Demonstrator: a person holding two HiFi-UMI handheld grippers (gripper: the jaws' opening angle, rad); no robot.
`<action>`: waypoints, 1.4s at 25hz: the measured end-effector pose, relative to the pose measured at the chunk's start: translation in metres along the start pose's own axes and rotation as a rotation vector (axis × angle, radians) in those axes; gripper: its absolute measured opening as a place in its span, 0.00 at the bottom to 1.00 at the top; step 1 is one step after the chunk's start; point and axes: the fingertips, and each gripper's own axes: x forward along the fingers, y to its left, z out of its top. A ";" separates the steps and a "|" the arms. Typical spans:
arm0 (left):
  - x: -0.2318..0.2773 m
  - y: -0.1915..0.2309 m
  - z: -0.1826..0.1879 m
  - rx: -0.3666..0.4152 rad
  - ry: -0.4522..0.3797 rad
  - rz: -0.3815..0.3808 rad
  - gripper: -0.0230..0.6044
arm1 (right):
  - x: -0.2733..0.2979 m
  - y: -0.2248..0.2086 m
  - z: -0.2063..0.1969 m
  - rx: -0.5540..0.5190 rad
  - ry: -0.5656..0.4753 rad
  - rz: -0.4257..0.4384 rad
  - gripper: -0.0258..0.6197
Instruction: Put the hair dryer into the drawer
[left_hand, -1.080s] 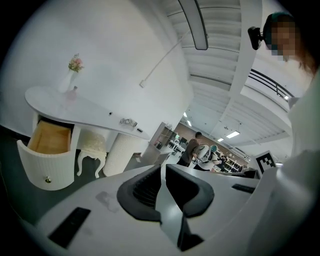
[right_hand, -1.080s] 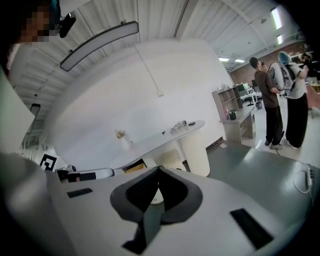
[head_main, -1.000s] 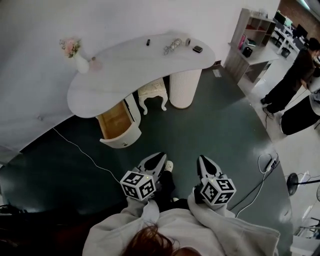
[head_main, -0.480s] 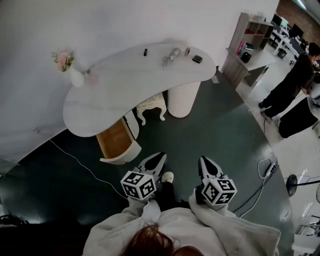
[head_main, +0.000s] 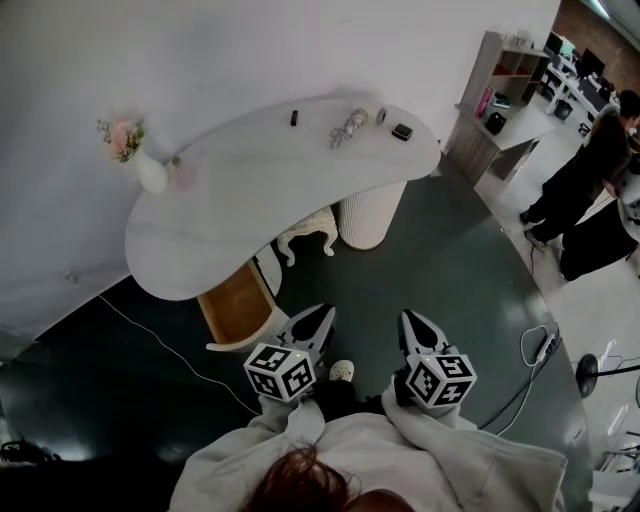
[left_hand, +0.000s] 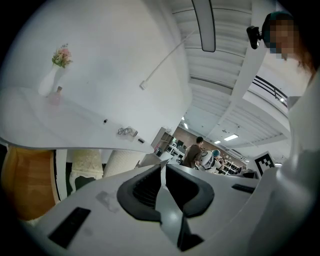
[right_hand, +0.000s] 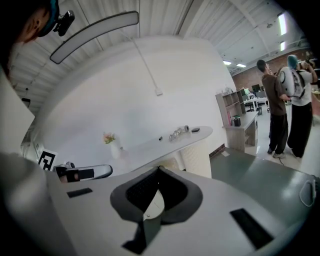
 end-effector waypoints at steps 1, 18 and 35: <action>0.002 0.003 0.003 0.003 -0.002 0.001 0.10 | 0.004 0.000 0.002 0.002 -0.002 -0.001 0.12; 0.037 0.024 0.010 -0.003 0.050 -0.012 0.10 | 0.044 -0.022 0.013 0.054 0.025 -0.033 0.12; 0.122 0.088 0.065 -0.010 0.027 0.084 0.10 | 0.166 -0.053 0.073 0.032 0.075 0.065 0.12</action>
